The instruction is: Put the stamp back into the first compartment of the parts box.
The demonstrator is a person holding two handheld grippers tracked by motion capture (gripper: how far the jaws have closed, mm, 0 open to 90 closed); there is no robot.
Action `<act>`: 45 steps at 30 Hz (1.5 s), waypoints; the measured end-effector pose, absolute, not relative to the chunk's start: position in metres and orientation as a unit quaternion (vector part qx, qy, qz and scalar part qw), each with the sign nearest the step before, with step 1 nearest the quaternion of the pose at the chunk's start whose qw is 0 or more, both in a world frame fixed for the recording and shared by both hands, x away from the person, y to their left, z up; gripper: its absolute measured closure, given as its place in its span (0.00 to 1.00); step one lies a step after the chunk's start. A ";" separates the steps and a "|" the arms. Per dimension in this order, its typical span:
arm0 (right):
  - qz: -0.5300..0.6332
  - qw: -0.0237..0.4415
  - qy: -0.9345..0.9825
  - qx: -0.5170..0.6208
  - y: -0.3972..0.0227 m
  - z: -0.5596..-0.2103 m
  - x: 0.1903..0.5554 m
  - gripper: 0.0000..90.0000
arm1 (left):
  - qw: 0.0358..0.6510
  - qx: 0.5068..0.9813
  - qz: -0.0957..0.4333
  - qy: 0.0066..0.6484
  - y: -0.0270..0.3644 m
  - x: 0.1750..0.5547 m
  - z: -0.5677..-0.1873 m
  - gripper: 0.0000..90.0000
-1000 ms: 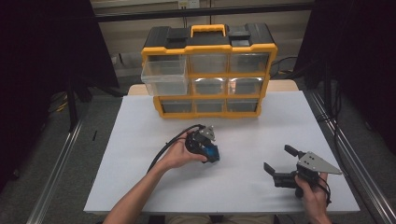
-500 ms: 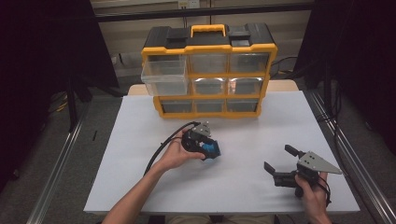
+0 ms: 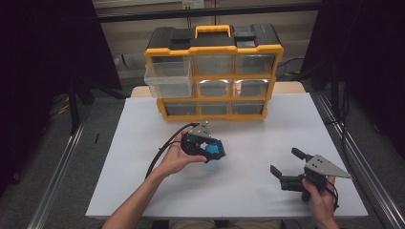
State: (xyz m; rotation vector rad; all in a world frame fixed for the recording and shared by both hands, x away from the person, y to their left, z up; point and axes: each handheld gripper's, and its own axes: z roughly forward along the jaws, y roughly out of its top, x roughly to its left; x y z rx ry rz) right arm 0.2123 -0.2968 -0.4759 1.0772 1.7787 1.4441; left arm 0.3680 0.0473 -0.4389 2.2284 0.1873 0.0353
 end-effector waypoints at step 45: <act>0.552 0.305 0.663 0.402 -0.297 -0.474 0.210 0.00 | 0.568 0.811 0.091 0.107 0.097 0.353 -0.362 0.46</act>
